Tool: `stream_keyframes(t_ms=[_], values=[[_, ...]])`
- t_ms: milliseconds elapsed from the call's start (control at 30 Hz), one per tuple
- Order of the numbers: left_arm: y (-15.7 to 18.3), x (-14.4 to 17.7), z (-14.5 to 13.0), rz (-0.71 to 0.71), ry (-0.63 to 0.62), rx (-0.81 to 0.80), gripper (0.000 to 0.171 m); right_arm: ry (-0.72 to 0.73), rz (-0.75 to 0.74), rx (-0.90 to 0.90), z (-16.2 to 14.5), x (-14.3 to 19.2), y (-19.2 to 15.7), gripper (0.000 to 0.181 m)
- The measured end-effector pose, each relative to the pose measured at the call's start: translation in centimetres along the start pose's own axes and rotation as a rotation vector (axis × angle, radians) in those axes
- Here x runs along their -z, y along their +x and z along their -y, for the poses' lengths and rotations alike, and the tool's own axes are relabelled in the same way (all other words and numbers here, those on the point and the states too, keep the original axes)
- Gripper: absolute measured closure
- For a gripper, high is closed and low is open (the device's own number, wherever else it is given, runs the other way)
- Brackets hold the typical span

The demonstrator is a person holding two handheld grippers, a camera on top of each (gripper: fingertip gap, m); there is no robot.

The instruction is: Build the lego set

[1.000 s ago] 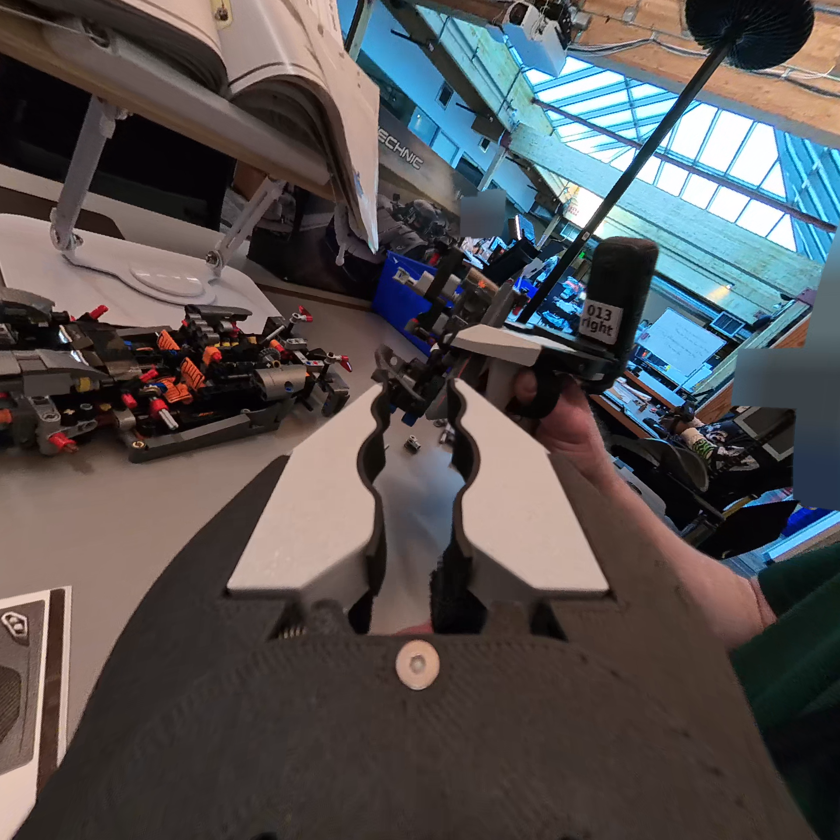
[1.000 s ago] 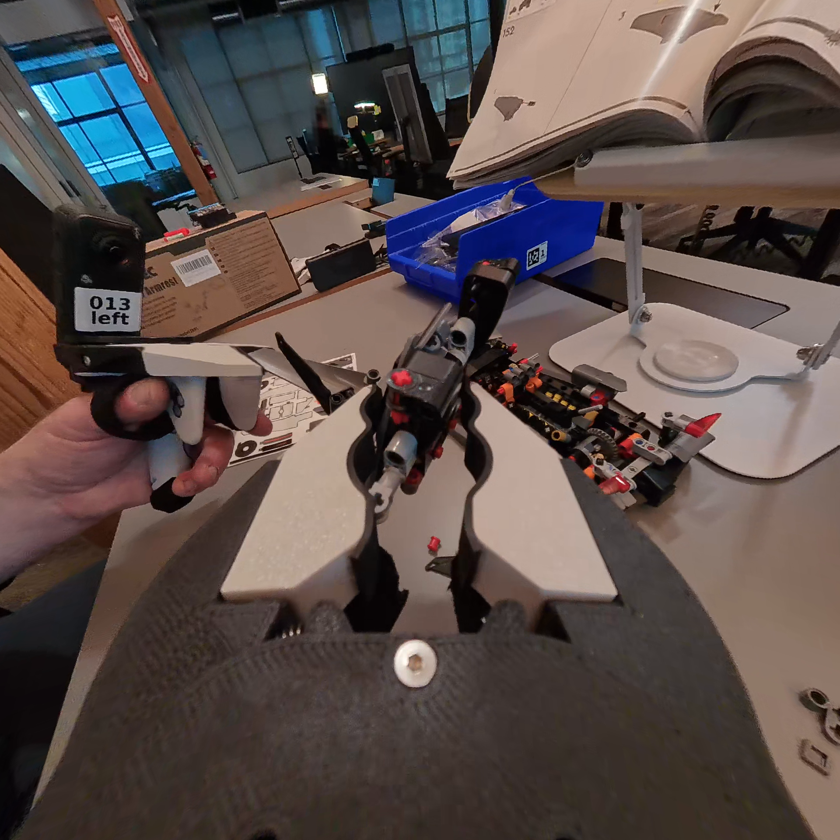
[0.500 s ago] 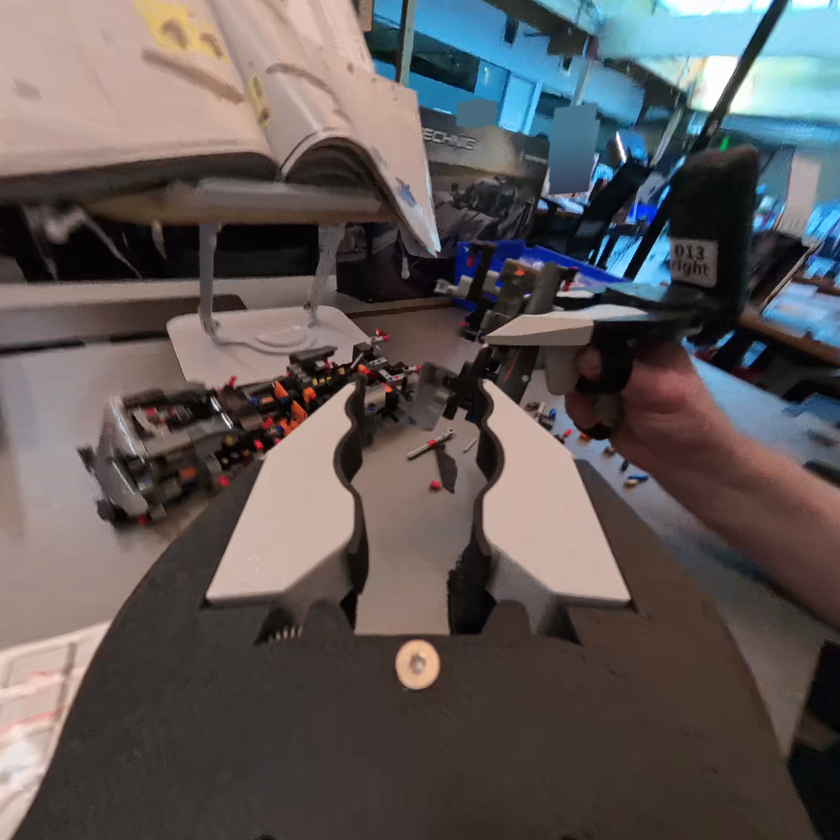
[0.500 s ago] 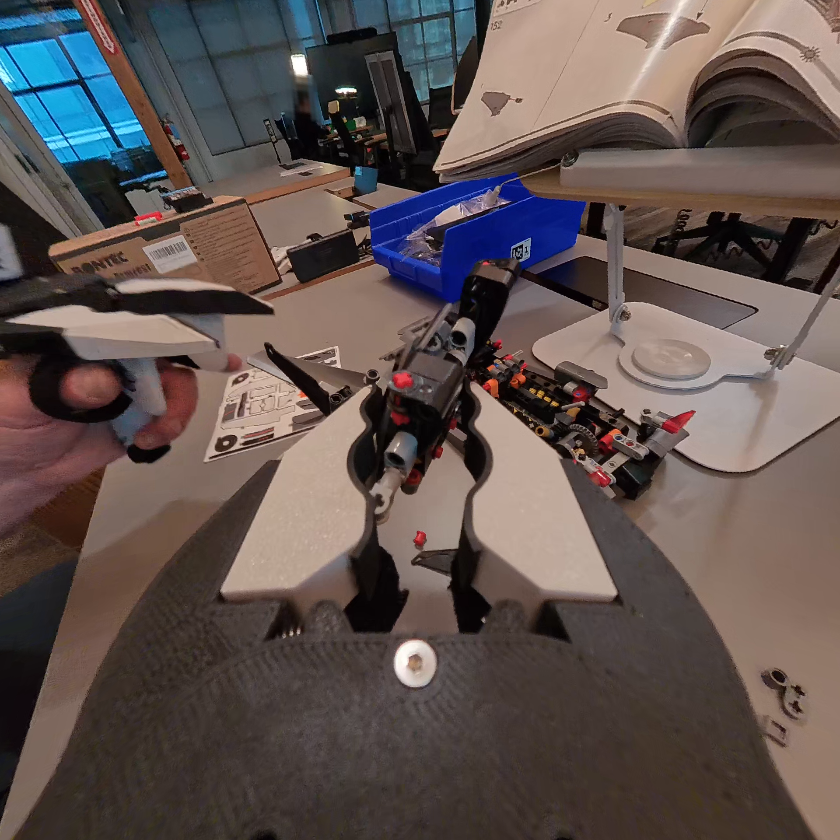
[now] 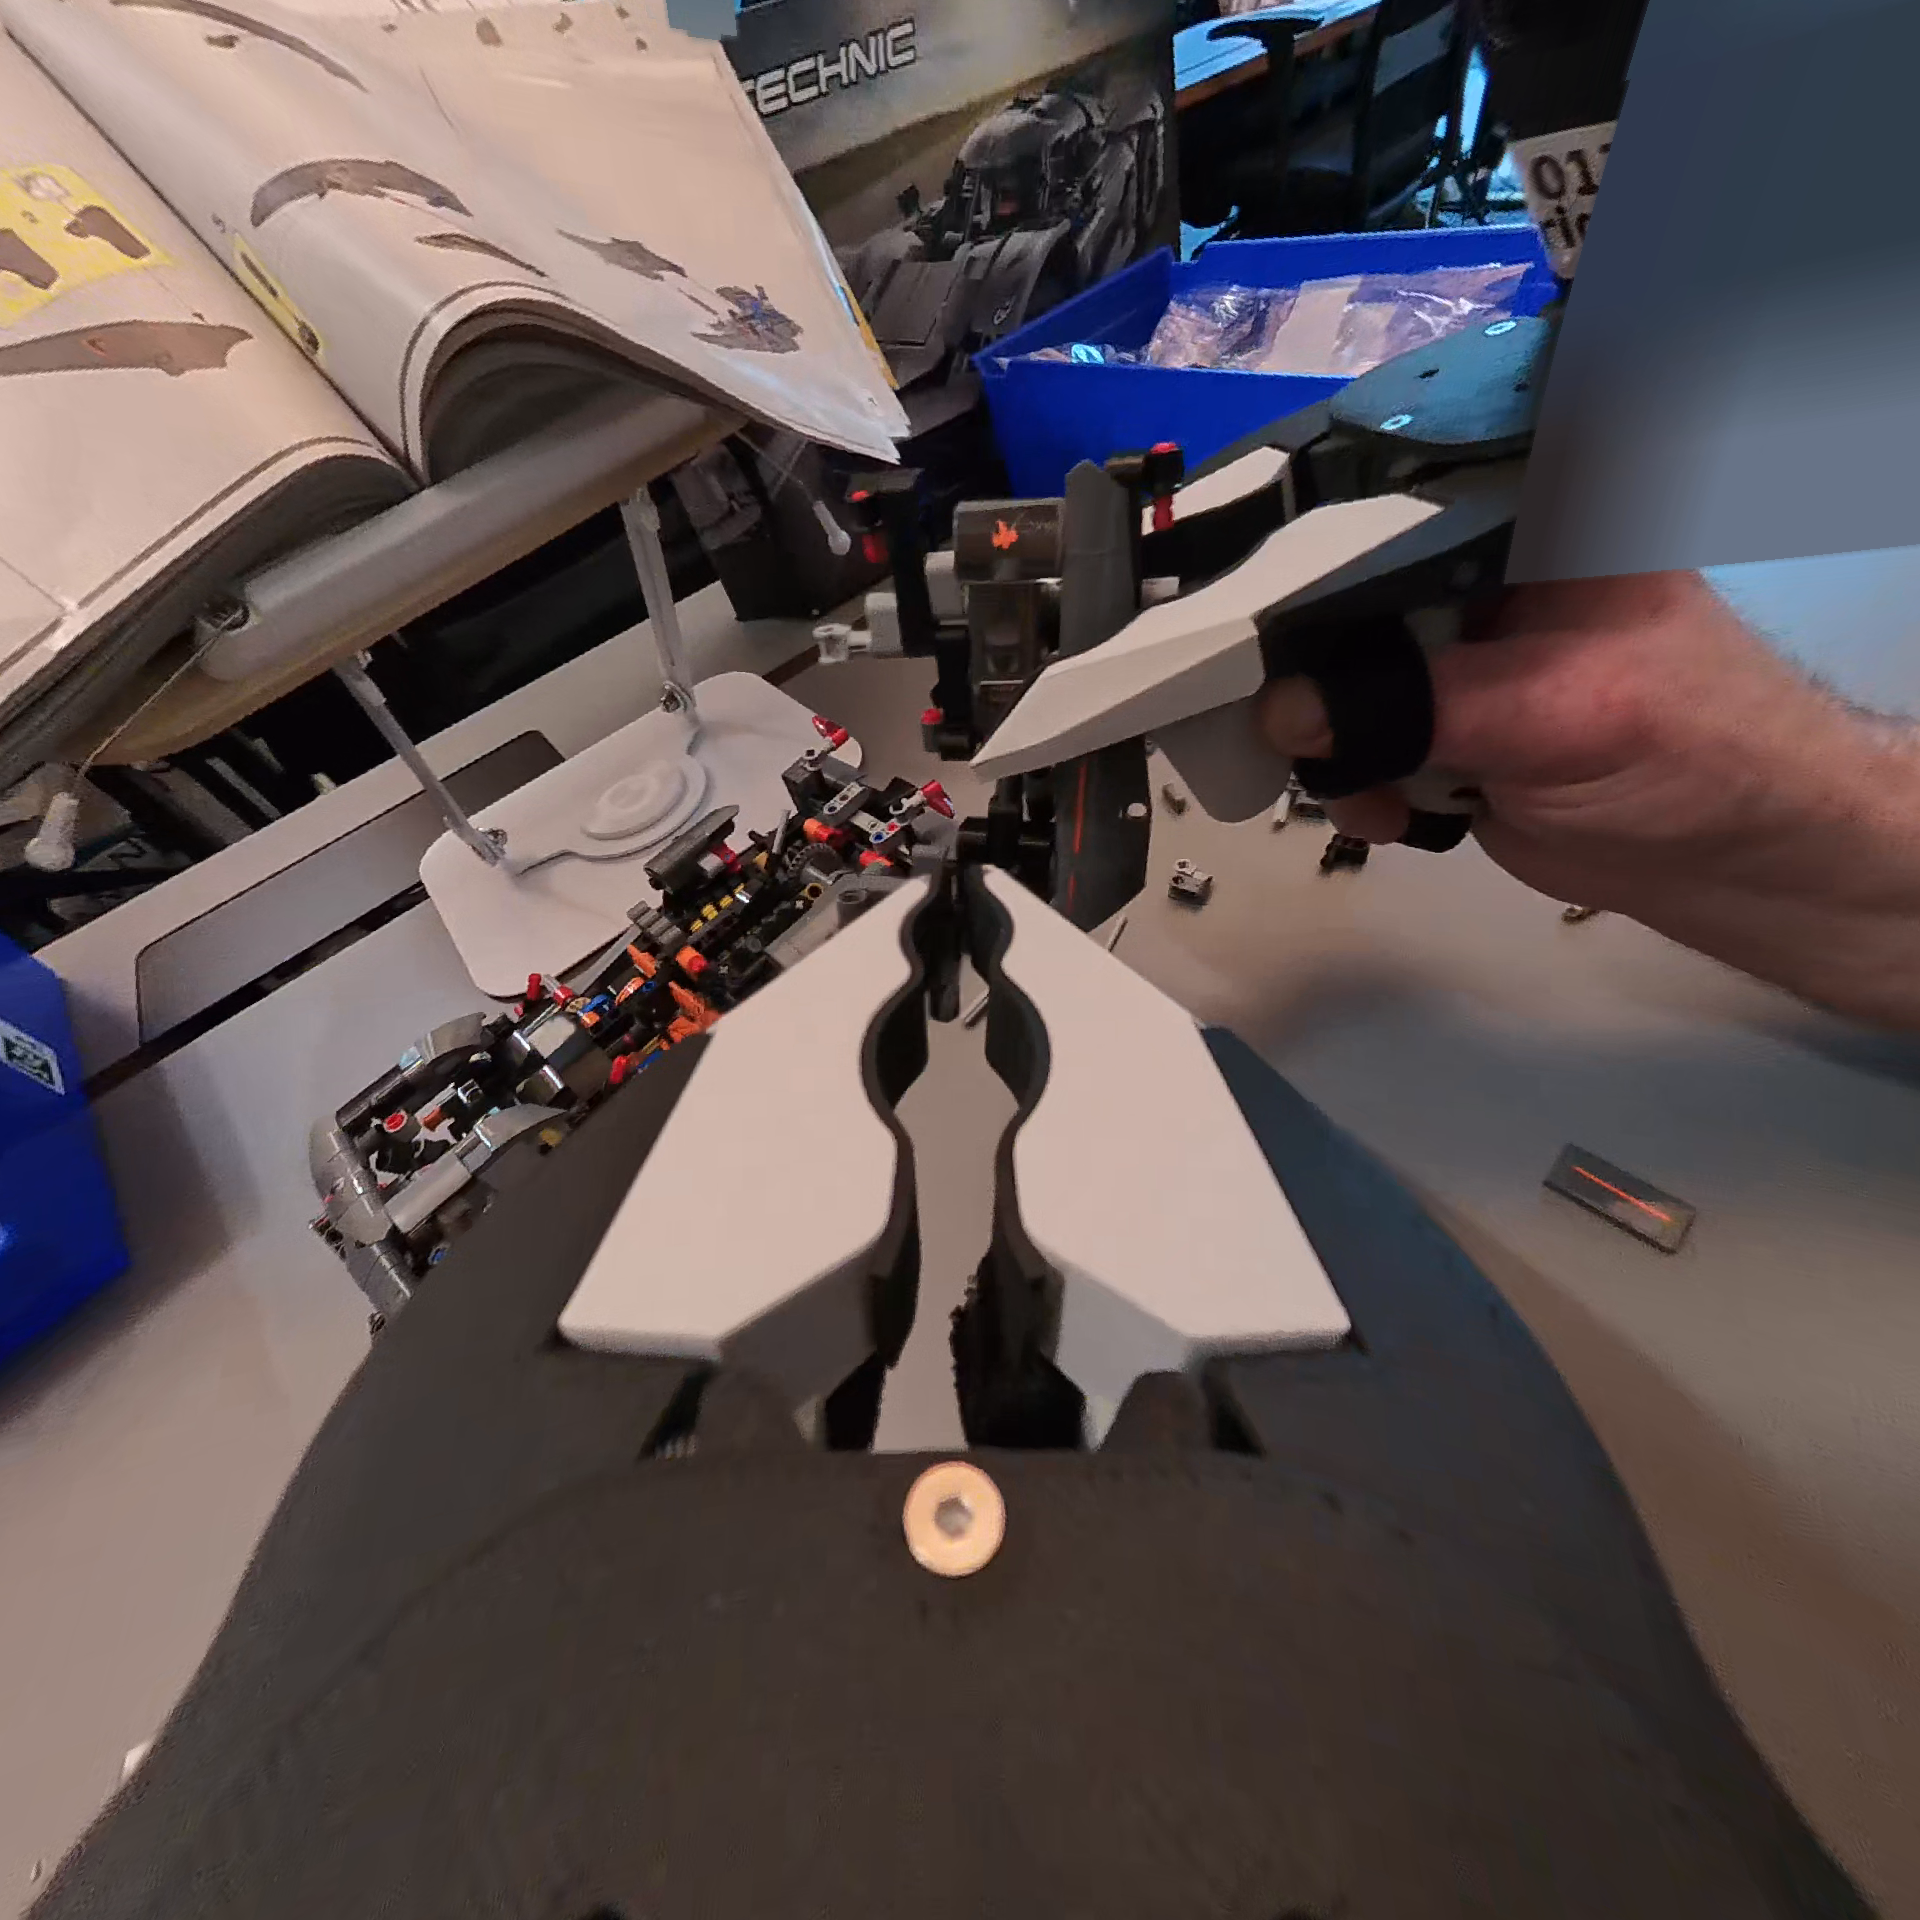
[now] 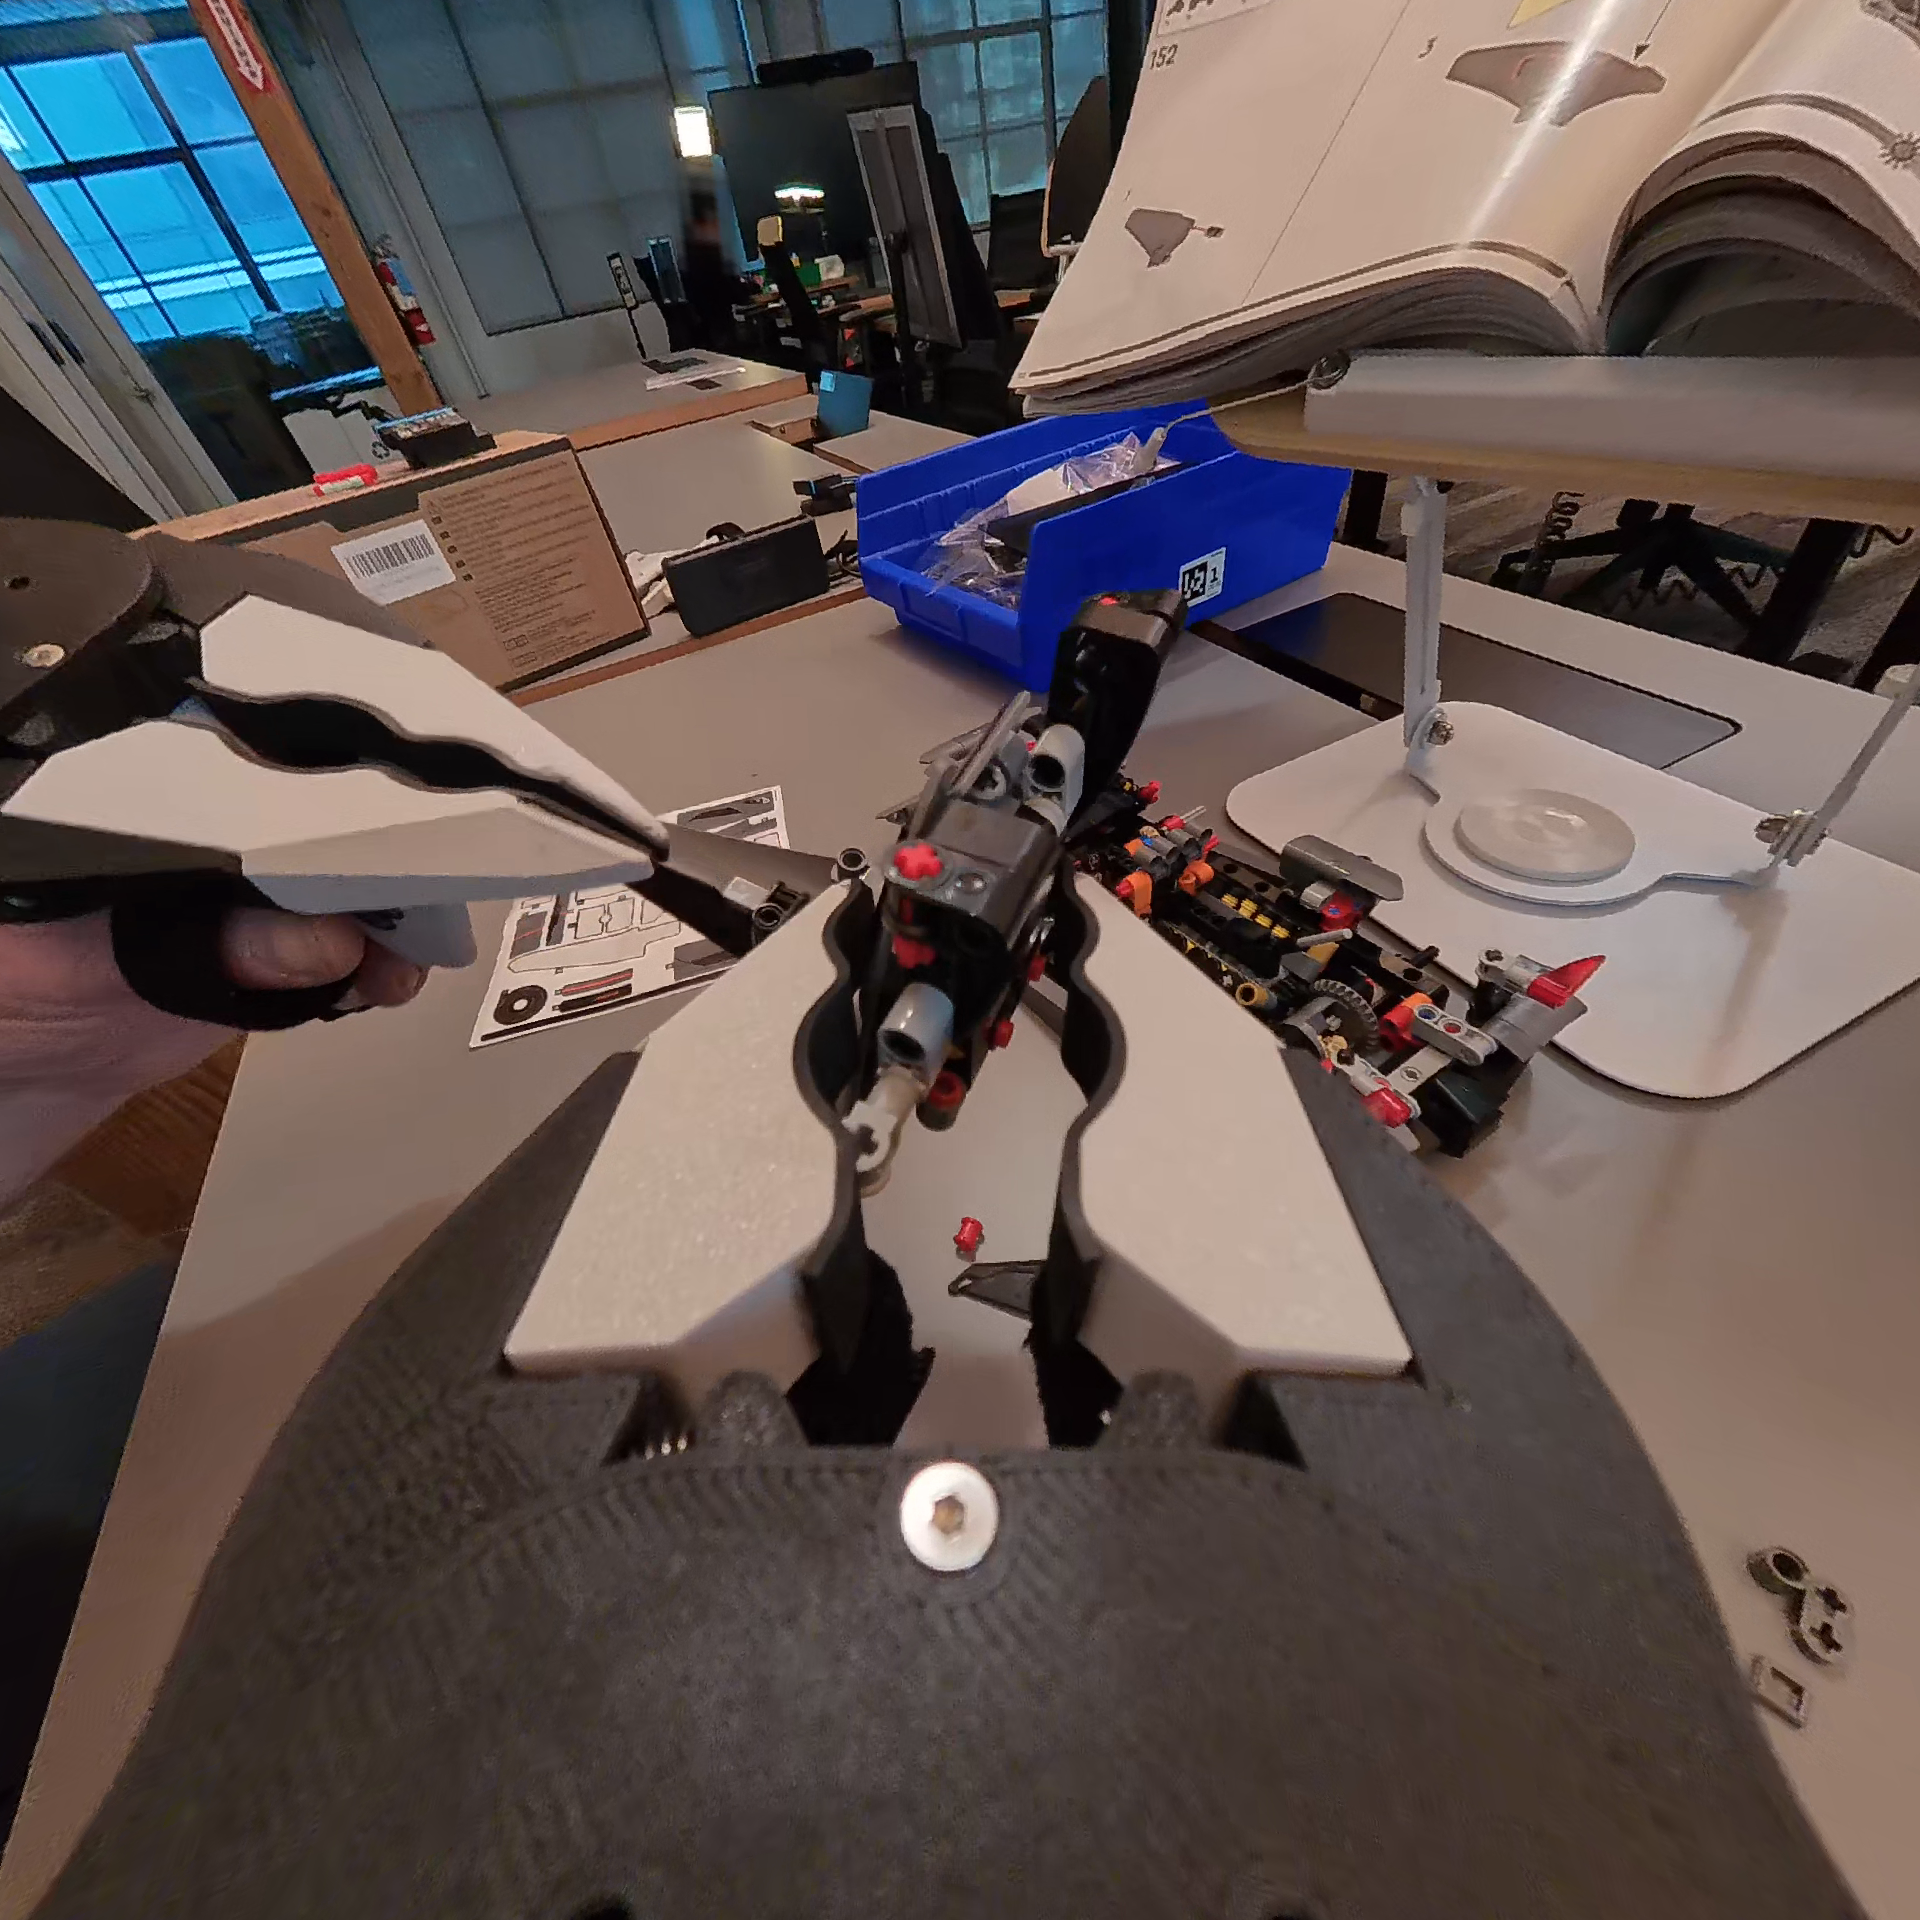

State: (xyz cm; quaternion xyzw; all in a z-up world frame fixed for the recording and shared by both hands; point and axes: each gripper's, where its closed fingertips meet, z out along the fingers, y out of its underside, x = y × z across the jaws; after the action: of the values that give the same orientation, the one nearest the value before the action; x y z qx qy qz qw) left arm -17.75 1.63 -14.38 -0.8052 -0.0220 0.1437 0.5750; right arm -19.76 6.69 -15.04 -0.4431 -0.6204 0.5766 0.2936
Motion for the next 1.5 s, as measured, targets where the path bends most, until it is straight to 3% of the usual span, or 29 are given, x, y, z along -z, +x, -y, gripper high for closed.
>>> stream_keyframes(t_ms=[200,467,700,967,1233,1500], values=[[1.3,-0.5,-0.5,0.016,-0.041,-0.101,0.17,0.018,0.0,-0.012,0.4,0.3,0.1,0.148],[0.5,0.2,-0.7,0.004,-0.03,-0.034,0.171,0.022,0.016,-0.019,0.4,0.2,-0.3,0.149],[0.6,1.0,-0.7,-0.02,-0.026,-0.042,0.149,0.038,0.017,-0.031,0.7,0.4,-0.1,0.149],[1.2,0.5,-0.8,0.001,-0.052,-0.075,0.148,0.026,0.016,-0.022,0.4,0.2,-0.2,0.149],[-1.1,0.7,-1.0,0.109,-0.055,-0.032,0.153,0.028,0.02,-0.024,0.5,0.2,-0.2,0.149],[-1.9,0.3,-1.6,0.126,-0.07,-0.009,0.154,0.024,0.017,-0.019,0.4,0.2,-0.3,0.148]])
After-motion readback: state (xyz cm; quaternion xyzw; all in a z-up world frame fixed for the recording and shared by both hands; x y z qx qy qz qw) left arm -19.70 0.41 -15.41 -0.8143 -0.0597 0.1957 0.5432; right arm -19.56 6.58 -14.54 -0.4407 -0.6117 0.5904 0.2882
